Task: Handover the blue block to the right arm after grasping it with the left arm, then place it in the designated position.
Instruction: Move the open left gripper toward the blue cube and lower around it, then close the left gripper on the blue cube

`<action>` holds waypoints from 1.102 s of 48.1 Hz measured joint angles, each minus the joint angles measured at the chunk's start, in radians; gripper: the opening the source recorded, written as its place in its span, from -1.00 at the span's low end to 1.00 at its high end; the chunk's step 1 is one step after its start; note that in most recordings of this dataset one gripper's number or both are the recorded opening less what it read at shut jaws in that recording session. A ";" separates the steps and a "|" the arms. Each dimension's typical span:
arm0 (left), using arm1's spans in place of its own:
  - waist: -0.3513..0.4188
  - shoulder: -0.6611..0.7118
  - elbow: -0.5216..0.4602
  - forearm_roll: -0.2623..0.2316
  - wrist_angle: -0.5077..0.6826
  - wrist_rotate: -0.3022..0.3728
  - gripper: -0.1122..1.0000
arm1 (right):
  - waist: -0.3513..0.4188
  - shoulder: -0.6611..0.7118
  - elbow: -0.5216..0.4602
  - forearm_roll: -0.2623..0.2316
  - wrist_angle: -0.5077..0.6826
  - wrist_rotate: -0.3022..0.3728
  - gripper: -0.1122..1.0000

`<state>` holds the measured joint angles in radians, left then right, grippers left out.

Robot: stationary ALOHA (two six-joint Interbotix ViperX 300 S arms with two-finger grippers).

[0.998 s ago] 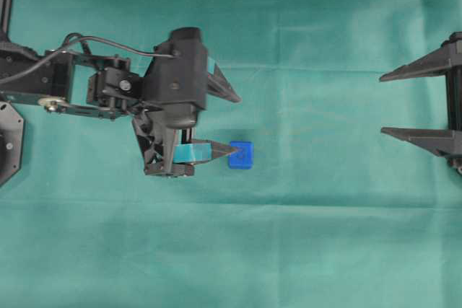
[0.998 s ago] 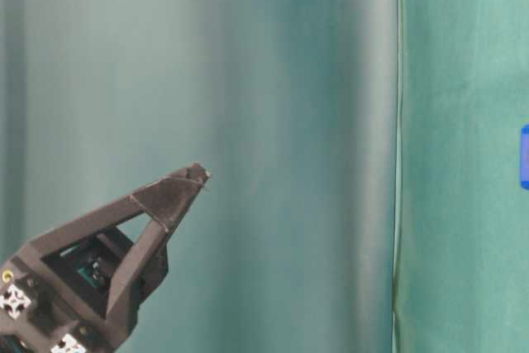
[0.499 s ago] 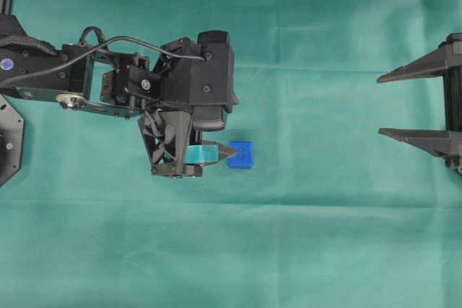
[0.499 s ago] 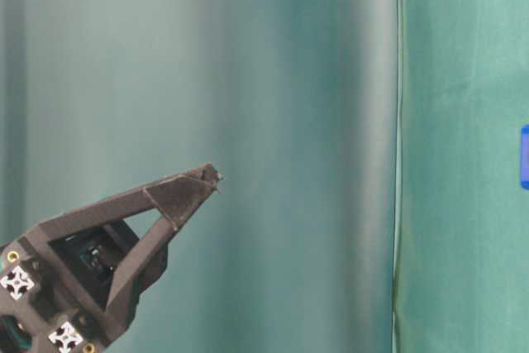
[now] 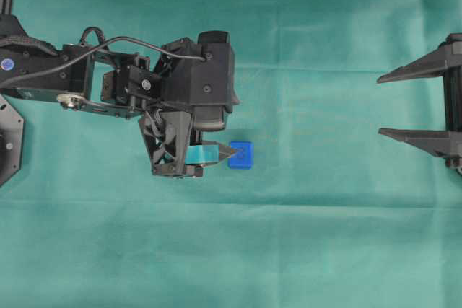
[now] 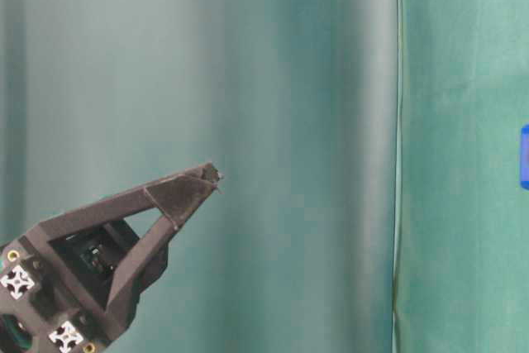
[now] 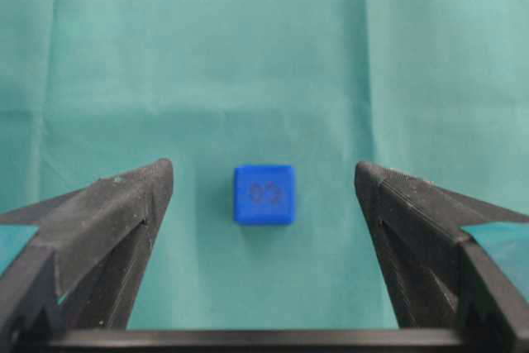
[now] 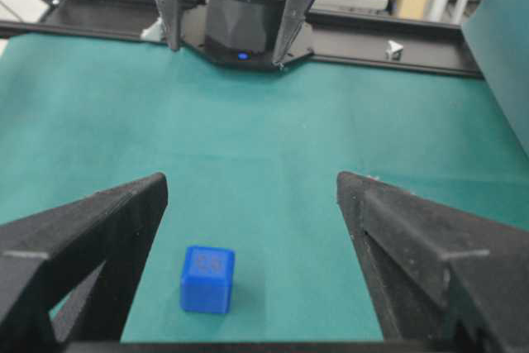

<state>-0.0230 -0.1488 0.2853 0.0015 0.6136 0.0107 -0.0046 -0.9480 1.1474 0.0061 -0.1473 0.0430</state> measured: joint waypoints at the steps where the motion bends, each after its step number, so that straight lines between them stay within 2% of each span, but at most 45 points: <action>1: 0.000 0.000 0.000 0.000 0.000 -0.002 1.00 | 0.000 0.002 0.000 0.000 0.000 0.000 0.88; 29: 0.000 0.002 0.002 0.000 -0.009 0.000 1.00 | 0.000 0.002 0.000 0.000 0.000 0.000 0.88; 42: 0.000 0.021 0.048 0.000 -0.057 -0.025 1.00 | 0.000 0.003 0.000 0.000 0.000 -0.002 0.88; 53: -0.002 0.037 0.114 0.000 -0.155 -0.031 1.00 | 0.000 0.011 0.000 0.000 0.000 0.000 0.88</action>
<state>-0.0245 -0.1120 0.3988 0.0015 0.4587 -0.0199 -0.0046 -0.9373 1.1474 0.0061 -0.1473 0.0430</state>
